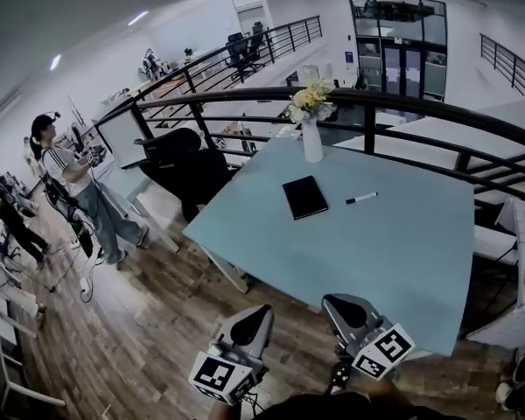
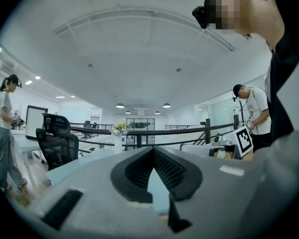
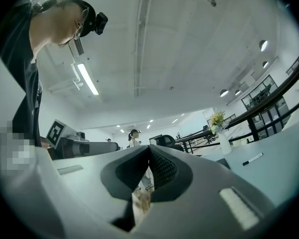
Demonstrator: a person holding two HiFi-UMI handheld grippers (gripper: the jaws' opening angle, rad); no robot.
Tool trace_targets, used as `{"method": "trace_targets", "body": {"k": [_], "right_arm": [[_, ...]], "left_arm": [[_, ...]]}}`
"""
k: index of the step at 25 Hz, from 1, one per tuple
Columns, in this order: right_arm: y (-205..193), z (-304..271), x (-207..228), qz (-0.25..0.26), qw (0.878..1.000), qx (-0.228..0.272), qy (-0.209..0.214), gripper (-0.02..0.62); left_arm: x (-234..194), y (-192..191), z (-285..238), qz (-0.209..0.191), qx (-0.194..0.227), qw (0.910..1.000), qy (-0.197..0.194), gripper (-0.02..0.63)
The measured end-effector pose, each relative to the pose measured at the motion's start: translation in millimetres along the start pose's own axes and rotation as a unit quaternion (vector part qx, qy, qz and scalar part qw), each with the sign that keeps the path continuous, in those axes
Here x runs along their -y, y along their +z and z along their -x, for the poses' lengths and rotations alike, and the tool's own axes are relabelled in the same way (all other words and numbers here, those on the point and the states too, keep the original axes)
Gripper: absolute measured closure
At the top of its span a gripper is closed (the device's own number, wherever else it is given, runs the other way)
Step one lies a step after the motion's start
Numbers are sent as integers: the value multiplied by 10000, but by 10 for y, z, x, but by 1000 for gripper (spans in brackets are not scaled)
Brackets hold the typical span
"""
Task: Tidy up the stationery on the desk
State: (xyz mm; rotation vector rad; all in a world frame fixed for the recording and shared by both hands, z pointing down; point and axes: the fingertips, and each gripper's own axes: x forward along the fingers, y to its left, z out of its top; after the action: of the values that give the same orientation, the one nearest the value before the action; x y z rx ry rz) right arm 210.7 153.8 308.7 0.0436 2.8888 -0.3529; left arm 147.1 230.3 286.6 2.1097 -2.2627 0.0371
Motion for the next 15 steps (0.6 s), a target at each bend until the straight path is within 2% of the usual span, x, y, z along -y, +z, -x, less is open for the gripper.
{"method": "trace_targets", "body": {"k": [6, 15], "right_arm": [[-15, 4, 438, -91, 9999, 78, -2, 591], [38, 2, 852, -187, 9998, 85, 19, 591]], "left_arm": [[-35, -47, -365, -136, -93, 9998, 121, 617], [-23, -51, -815, -168, -139, 9997, 118, 615]]}}
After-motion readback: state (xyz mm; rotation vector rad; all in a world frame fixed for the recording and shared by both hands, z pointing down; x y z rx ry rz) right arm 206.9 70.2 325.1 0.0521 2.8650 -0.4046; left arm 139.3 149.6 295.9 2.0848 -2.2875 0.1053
